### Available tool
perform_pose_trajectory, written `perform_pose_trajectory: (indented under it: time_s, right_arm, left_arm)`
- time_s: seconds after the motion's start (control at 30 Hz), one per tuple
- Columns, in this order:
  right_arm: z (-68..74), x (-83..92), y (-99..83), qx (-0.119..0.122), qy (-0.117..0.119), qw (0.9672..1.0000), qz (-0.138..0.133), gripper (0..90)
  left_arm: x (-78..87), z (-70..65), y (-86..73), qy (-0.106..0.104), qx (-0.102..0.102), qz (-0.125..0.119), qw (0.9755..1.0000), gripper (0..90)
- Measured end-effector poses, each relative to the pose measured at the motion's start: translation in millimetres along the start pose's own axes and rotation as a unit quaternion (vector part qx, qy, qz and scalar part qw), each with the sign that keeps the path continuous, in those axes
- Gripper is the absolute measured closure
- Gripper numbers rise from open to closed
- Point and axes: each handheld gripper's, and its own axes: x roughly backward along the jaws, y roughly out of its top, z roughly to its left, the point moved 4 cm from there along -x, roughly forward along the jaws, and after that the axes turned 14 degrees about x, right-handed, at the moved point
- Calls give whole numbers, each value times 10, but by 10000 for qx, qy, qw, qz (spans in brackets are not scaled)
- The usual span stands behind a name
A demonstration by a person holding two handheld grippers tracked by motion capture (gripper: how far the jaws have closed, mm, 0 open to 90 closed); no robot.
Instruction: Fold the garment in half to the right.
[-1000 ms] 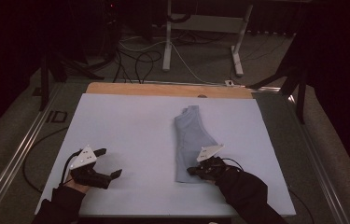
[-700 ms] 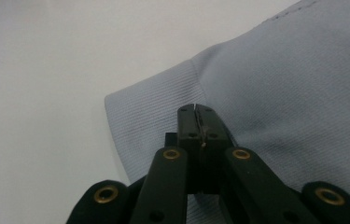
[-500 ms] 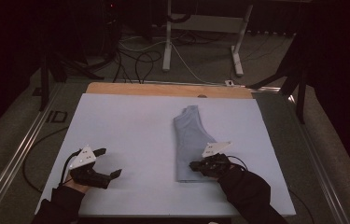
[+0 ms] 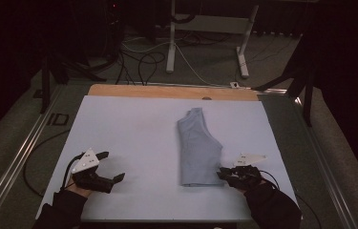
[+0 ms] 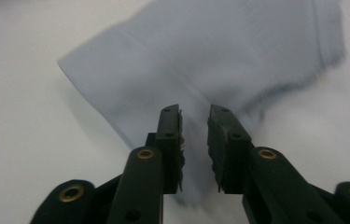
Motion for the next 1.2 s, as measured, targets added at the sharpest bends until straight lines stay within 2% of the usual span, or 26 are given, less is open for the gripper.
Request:
perform_pose_trajectory:
  time_s: [0.13, 0.3, 0.33, 0.4, 0.57, 0.7, 0.73, 0.77, 0.8, 0.83, 0.87, 0.97, 1.2]
  right_arm:
    - [-21, -19, -127, -280, 33, 9995, 136, 638]
    - [-35, -82, -185, -406, 185, 9987, 261, 633]
    - [-36, -97, -206, -460, 295, 9978, 376, 631]
    - [-49, -102, -221, -602, 382, 9968, 355, 629]
    - [-68, -91, -236, -613, 418, 9965, 388, 606]
    - [-92, -78, -240, -672, 368, 9962, 417, 552]
    - [-105, -86, -243, -791, 389, 9955, 343, 605]
    - [-100, -90, -240, -812, 482, 9950, 317, 659]
    - [-100, -90, -240, -812, 482, 9950, 317, 659]
    - [-86, -84, -221, -726, 497, 9957, 292, 803]
    - [-84, -70, -208, -674, 459, 9963, 280, 854]
    - [-73, -28, -177, -588, 340, 9972, 314, 876]
    - [11, 34, -167, -522, 356, 9974, 336, 877]
  left_arm:
    - [-2, -6, -1, 2, -29, 14, 10000, 5]
    - [4, -2, -2, 8, -23, 6, 10000, 5]
    - [2, 4, -4, 9, -7, 11, 10000, 5]
    - [2, 5, -5, 12, 3, 14, 10000, 5]
    - [4, 0, -2, 12, -14, 1, 10000, 5]
    - [-1, 1, -7, 6, -27, 14, 10000, 5]
    - [-10, 5, -9, 1, 2, 16, 10000, 5]
    - [-12, 1, -11, -12, -8, 23, 10000, 5]
    - [-12, 1, -11, -12, -8, 23, 10000, 5]
    - [-15, -8, -13, -1, -45, 52, 10000, 5]
    - [-15, -8, -13, -1, -45, 52, 10000, 5]
    - [-4, -2, -5, 7, -47, 14, 10000, 5]
    - [-5, -2, -8, 12, -59, 29, 10000, 5]
